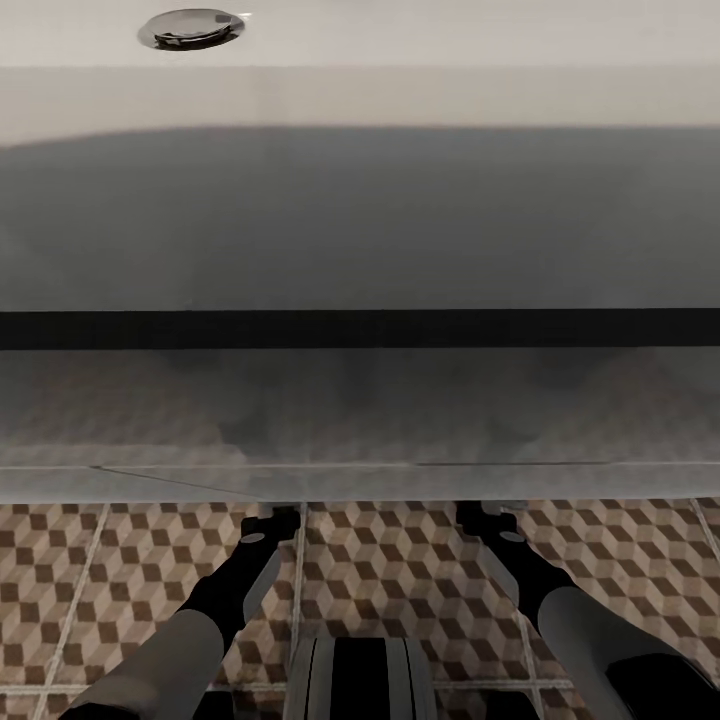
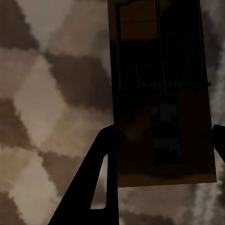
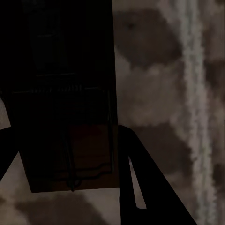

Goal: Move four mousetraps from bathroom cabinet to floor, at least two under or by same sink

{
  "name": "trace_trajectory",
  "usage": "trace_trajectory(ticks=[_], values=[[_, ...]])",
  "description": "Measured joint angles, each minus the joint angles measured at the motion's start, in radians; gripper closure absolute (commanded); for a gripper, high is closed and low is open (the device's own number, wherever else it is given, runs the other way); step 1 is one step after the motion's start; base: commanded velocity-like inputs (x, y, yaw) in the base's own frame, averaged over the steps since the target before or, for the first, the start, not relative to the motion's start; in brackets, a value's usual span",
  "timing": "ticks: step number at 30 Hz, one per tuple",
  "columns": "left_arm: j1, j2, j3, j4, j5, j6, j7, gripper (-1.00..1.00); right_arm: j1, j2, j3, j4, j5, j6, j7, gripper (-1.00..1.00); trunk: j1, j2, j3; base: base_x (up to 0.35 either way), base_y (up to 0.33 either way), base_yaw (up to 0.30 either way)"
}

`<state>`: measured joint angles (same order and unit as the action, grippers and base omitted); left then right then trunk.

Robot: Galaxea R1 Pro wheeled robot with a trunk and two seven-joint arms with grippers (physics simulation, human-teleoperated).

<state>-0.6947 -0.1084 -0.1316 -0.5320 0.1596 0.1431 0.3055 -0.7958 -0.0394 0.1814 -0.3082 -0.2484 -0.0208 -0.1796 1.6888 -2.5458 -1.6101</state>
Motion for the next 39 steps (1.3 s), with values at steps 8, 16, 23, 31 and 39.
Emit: trace_trajectory(ticks=[8,16,23,31,39], values=[[0.0,0.0,0.0,0.0,0.0,-0.001,0.0,1.0,0.0,0.0,0.0,0.0,0.0,-0.001,0.0,1.0,0.0,0.0,0.0,0.0,0.0,0.0],[0.0,0.0,0.0,0.0,0.002,-0.001,0.0,1.0,0.0,-0.001,-0.002,-0.001,-0.002,-0.007,0.0,1.0,0.0,0.0,0.0,0.0,0.0,0.0],[0.0,-0.001,0.0,0.0,-0.001,-0.001,0.0,1.0,0.0,-0.001,-0.003,-0.001,-0.003,-0.007,0.0,1.0,0.0,0.0,0.0,0.0,0.0,0.0],[0.0,-0.002,0.0,0.0,-0.003,-0.001,0.0,1.0,0.0,-0.003,-0.002,0.004,-0.006,-0.001,0.0,-1.0,0.0,0.0,0.0,0.0,0.0,0.0],[0.0,0.0,0.0,0.0,-0.004,-0.001,0.0,1.0,0.0,-0.005,-0.003,0.01,-0.009,-0.001,-0.003,-1.0,0.0,0.0,0.0,0.0,0.0,0.0]])
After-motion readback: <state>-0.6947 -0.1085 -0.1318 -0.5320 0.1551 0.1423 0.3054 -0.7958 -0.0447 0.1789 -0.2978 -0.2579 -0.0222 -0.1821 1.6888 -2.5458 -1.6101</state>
